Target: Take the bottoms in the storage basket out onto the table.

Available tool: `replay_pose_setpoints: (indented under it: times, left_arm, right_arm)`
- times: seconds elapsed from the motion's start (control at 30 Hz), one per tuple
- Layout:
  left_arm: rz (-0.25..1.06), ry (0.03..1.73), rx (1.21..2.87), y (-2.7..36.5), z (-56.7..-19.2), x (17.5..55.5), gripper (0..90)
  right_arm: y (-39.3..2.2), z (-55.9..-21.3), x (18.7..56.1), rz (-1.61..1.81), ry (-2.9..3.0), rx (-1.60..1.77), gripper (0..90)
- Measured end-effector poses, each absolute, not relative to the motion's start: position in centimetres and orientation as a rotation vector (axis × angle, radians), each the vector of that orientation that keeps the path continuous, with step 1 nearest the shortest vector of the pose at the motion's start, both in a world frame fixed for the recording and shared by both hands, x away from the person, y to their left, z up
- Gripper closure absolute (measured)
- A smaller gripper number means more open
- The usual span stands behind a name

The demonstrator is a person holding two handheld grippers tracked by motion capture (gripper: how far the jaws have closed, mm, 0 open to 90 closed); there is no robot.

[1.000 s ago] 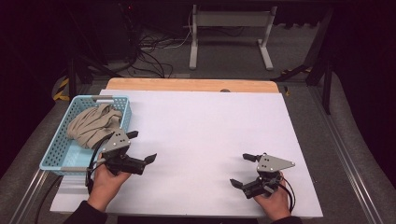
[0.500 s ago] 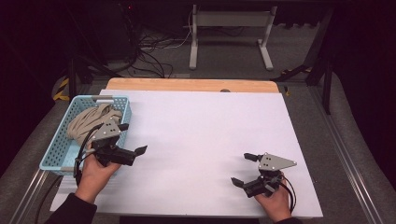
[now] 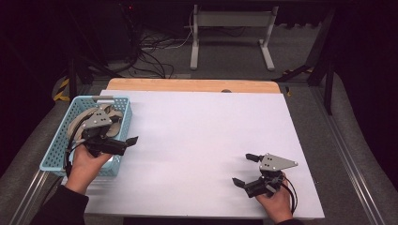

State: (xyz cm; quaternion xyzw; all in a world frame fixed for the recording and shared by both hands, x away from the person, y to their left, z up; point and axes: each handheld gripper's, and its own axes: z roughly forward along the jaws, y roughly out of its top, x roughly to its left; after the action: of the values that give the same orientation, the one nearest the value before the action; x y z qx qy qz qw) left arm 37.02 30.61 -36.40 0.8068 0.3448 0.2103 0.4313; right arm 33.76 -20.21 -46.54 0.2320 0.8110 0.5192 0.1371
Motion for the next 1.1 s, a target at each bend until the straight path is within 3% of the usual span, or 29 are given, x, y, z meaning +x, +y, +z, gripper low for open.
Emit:
replay_pose_setpoints:
  times: [1.1]
  left_arm:
    - [0.587, 1.015, 2.046, 34.2, -35.7, 41.3, 0.0]
  right_arm:
    - [-20.2, -46.6, 33.8, 1.47, 2.345, 0.704, 0.0]
